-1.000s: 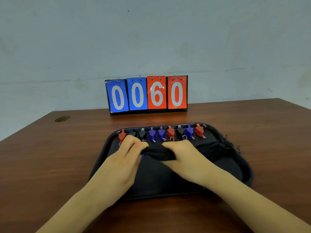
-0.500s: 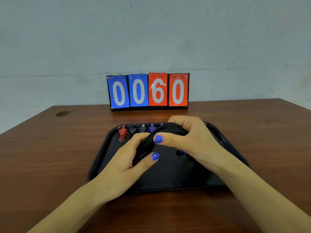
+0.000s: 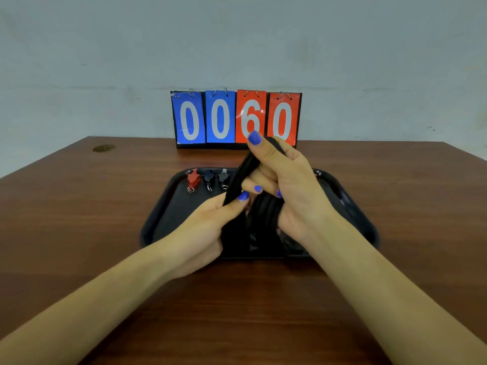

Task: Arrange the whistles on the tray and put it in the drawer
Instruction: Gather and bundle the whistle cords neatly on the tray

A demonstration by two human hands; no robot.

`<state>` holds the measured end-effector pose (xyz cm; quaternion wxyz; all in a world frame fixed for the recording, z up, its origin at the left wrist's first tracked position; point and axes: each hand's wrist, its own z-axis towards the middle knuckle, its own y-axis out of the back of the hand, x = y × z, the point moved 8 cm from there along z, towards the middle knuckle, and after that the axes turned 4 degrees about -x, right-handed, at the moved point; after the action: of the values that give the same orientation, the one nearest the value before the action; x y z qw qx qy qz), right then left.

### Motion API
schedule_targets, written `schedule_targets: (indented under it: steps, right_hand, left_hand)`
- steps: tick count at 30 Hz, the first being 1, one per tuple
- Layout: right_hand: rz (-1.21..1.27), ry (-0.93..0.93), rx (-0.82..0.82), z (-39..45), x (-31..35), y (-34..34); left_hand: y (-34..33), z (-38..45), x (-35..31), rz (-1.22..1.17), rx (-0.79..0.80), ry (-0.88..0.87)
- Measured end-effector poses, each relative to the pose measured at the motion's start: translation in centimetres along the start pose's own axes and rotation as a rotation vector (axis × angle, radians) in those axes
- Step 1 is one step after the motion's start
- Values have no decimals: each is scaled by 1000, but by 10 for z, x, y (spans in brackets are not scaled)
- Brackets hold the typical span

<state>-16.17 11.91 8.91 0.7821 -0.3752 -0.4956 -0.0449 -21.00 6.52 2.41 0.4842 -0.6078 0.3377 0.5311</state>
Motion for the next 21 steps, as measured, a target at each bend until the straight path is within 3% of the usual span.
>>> schedule_targets:
  steps: [4,9,16,21]
  right_hand:
    - [73,-24,-63,10,-6,11]
    - [-169,47,-36,11,5,9]
    - [-249,69,-29,11,7,10]
    - [-477,148,-28,7,15,9]
  left_hand:
    - [-2,3,4,-48,-11,71]
    - [-8,0,-1,-90,63,114]
    - [-16,-9,1,-265,185,238]
    - [-11,-10,12,-224,198,300]
